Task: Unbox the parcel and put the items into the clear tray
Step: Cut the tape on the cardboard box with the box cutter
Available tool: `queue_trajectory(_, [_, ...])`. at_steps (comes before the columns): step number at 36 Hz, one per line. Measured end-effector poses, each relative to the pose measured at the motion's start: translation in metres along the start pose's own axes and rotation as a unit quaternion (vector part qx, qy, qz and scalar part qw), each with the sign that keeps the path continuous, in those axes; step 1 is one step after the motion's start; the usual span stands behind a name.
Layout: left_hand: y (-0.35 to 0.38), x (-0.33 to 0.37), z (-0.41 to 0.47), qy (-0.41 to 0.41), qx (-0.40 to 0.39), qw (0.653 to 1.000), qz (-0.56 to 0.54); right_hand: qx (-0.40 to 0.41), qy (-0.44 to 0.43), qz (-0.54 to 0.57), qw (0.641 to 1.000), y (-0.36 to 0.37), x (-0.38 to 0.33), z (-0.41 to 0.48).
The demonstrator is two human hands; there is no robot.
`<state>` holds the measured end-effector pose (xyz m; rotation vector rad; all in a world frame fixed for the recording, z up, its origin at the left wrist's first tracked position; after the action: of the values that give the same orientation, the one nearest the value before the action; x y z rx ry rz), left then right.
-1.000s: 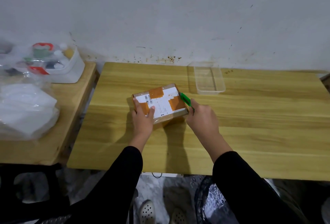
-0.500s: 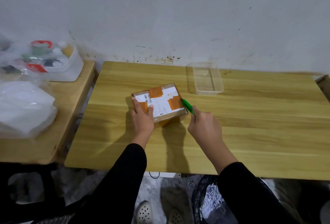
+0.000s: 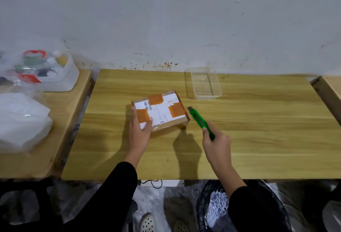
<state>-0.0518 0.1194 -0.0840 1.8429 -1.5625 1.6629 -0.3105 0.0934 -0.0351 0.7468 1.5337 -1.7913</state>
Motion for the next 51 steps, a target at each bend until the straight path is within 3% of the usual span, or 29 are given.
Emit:
queue_trajectory(6, [0.0, -0.004, -0.003, 0.023, -0.043, 0.999, 0.001, 0.105, 0.091, 0.15, 0.979, 0.0, 0.012, 0.0])
queue_trajectory(12, [-0.011, 0.002, 0.012, 0.038, -0.061, 0.997, 0.029, 0.137, 0.137, 0.186, 0.963, 0.009, 0.023, 0.007])
queue_trajectory(22, [-0.051, -0.003, 0.057, -0.044, 0.095, 0.994, 0.04, 0.049, 0.104, 0.194, 0.974, 0.043, 0.016, 0.015])
queue_trajectory(28, [-0.054, 0.0, 0.077, -0.078, 0.129, 0.988, 0.017, -0.003, 0.079, 0.169, 0.982, 0.068, 0.011, 0.02])
queue_trajectory(32, [-0.056, 0.002, 0.105, -0.043, 0.119, 0.991, 0.049, -0.005, 0.086, 0.155, 0.984, 0.086, 0.015, 0.03])
queue_trajectory(39, [-0.048, 0.005, 0.158, -0.027, 0.017, 0.999, 0.027, -0.045, 0.104, 0.124, 0.986, 0.126, 0.015, 0.062])
queue_trajectory(46, [-0.039, 0.014, 0.191, -0.033, 0.002, 0.999, 0.01, -0.084, 0.088, 0.047, 0.991, 0.152, 0.007, 0.111])
queue_trajectory(51, [-0.034, 0.025, 0.194, 0.014, 0.002, 1.0, -0.015, -0.08, 0.093, 0.029, 0.992, 0.165, 0.005, 0.14])
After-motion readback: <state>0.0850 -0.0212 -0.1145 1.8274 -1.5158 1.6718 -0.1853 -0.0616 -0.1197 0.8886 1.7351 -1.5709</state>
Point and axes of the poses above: each hand's wrist, its own z-axis towards the middle knuckle, its own y-axis out of the palm, x = y × z, the point moved 8 cm from there along z, towards the middle knuckle, and after that the axes turned 9 degrees about -y, right-handed, at the moved point
